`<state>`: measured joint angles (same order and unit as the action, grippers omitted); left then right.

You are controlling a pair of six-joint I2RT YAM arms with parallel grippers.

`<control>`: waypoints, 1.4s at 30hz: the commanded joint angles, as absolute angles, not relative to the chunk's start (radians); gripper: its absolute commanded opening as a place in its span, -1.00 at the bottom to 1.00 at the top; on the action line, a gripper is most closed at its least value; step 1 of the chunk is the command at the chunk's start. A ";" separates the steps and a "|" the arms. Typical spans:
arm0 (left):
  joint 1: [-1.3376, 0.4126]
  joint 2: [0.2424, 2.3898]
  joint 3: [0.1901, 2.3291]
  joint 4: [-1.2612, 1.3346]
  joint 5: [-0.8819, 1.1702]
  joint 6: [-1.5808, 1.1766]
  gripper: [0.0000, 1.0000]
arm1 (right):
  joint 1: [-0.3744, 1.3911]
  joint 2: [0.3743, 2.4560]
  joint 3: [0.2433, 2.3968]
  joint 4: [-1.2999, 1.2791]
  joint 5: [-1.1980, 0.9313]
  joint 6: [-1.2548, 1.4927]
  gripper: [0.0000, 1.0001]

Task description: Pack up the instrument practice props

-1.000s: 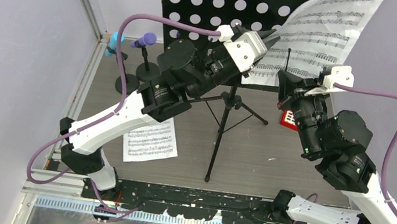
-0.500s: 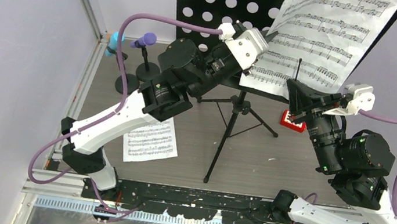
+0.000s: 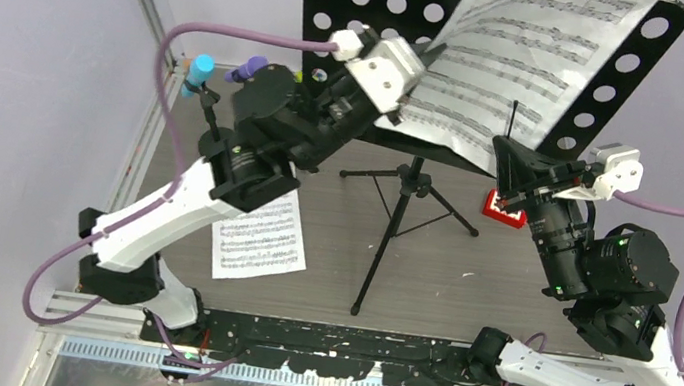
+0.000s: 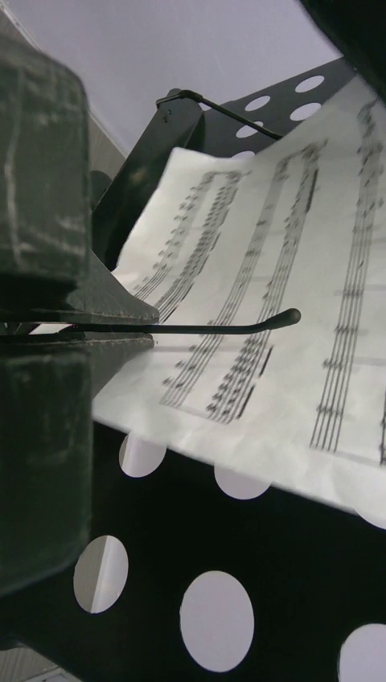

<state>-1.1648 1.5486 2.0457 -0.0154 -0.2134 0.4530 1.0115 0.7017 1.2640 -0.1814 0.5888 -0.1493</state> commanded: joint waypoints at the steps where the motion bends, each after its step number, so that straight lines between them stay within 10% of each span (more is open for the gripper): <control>1: -1.169 1.405 2.029 0.007 -0.250 0.452 -1.00 | 1.017 0.696 1.263 -0.099 0.549 -0.164 -0.99; 16: -1.169 1.104 1.858 -0.091 -0.310 0.339 -1.00 | 1.017 0.699 1.245 -0.070 0.556 -0.178 -0.99; 42: -1.169 0.676 1.323 -0.433 -1.067 0.006 -1.00 | 1.017 0.693 1.201 -0.078 0.553 -0.159 -0.99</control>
<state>-1.1652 0.7357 1.3750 -0.3733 -0.9352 0.1165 1.0115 0.6975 1.2091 -0.1314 0.5877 -0.1772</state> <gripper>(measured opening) 0.009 0.045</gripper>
